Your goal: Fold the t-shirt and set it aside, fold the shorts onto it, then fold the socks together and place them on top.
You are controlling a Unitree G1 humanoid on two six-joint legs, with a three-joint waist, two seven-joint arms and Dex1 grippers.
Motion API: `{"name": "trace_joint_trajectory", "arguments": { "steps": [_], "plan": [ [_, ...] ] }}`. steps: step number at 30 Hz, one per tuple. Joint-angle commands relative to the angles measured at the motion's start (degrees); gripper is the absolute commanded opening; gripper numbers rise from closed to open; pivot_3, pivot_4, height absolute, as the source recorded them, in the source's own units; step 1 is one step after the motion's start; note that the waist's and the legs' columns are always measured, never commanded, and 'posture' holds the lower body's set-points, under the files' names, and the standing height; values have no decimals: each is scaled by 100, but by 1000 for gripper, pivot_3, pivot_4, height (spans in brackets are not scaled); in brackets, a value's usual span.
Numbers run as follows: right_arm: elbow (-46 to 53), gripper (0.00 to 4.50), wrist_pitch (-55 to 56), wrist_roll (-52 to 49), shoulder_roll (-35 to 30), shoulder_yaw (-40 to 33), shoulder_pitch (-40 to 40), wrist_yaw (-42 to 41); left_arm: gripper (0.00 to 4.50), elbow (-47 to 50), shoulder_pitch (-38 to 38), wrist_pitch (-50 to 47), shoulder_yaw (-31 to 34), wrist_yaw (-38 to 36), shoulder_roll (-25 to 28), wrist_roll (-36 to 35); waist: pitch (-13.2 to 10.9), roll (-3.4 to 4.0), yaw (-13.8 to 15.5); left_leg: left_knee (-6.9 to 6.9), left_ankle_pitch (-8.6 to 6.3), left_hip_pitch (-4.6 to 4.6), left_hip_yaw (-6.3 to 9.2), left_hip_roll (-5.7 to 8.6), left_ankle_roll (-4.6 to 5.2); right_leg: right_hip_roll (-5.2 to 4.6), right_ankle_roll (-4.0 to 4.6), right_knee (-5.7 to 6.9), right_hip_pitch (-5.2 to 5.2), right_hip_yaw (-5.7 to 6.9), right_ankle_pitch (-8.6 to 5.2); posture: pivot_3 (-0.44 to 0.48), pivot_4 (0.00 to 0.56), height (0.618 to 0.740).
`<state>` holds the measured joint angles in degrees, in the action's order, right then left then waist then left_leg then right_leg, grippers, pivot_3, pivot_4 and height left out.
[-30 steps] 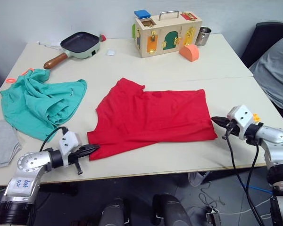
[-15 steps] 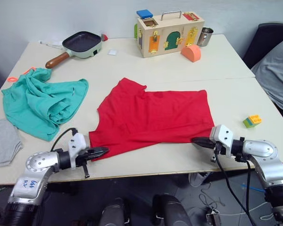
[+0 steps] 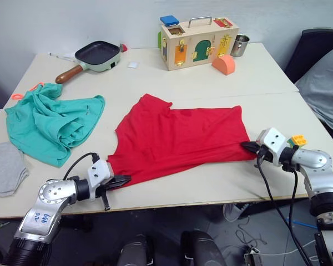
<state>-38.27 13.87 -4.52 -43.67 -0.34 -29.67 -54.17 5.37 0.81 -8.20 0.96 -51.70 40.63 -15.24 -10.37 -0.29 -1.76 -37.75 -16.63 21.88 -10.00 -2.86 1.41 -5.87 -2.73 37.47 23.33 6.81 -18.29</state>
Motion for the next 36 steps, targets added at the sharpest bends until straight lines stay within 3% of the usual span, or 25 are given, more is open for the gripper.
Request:
{"name": "trace_joint_trajectory", "arguments": {
  "steps": [1,6,9,11,14,19,26,27,28,31,36],
  "plan": [
    [-288,27,72,-91,-118,-181,-77,-134,9,-508,-219,251,-35,-161,33,167,3,3,-1,2,0,-1,0,0,0,0,0,0,0,0,0,0,150,740],
    [140,27,-170,-1040,-338,-792,26,-992,9,-490,-345,906,554,-654,54,-473,3,3,-15,17,1,-2,-5,1,-2,0,2,-1,6,-3,-1,0,150,740],
    [781,570,-294,-1403,-632,-894,388,-1781,0,-233,-462,800,992,-918,160,-982,2,3,-2,42,4,1,-6,2,-5,1,6,-9,15,-1,-3,0,150,740],
    [1195,1208,-351,-1502,-785,-892,644,-2075,559,-33,-555,642,1162,-1057,303,-1138,-1,-2,3,44,4,1,-5,1,-5,2,6,-11,15,1,-4,0,150,740],
    [1648,2260,-268,-1404,-1002,-707,1058,-2470,1483,124,-722,848,1115,-1164,626,-716,-1,-7,5,43,3,1,-3,2,-4,1,6,-18,11,3,-4,0,150,740],
    [1534,3942,222,-769,-872,-375,1172,-2175,3008,22,-685,968,779,-796,637,-60,-1,-7,8,46,0,3,-5,3,0,0,5,-30,11,2,-3,0,150,740],
    [984,3942,607,-102,-592,-12,740,-1612,3008,-30,-282,680,238,-394,582,621,1,-4,7,54,6,-1,-6,3,-9,2,5,-32,11,1,-3,0,150,740],
    [874,3770,678,-9,-576,28,665,-1520,3031,-72,-185,635,194,-323,564,692,1,-4,13,52,8,-3,-6,3,-7,2,5,-33,7,1,-3,0,150,740],
    [787,3565,709,35,-565,53,603,-1476,3042,-107,-98,564,163,-274,551,722,1,-5,22,51,10,-4,-6,4,-6,1,4,-33,5,1,-2,0,150,740],
    [539,2675,857,156,-572,106,440,-1369,2448,-202,94,430,84,-232,576,806,1,-5,31,53,10,-19,-5,9,-8,-6,2,-32,-12,1,-1,0,150,740],
    [369,976,1012,82,-655,84,397,-1445,1035,-388,137,734,101,-405,714,827,1,-5,17,65,8,-53,-5,7,-11,-6,3,-37,-42,1,-1,0,150,740]
  ]
}}
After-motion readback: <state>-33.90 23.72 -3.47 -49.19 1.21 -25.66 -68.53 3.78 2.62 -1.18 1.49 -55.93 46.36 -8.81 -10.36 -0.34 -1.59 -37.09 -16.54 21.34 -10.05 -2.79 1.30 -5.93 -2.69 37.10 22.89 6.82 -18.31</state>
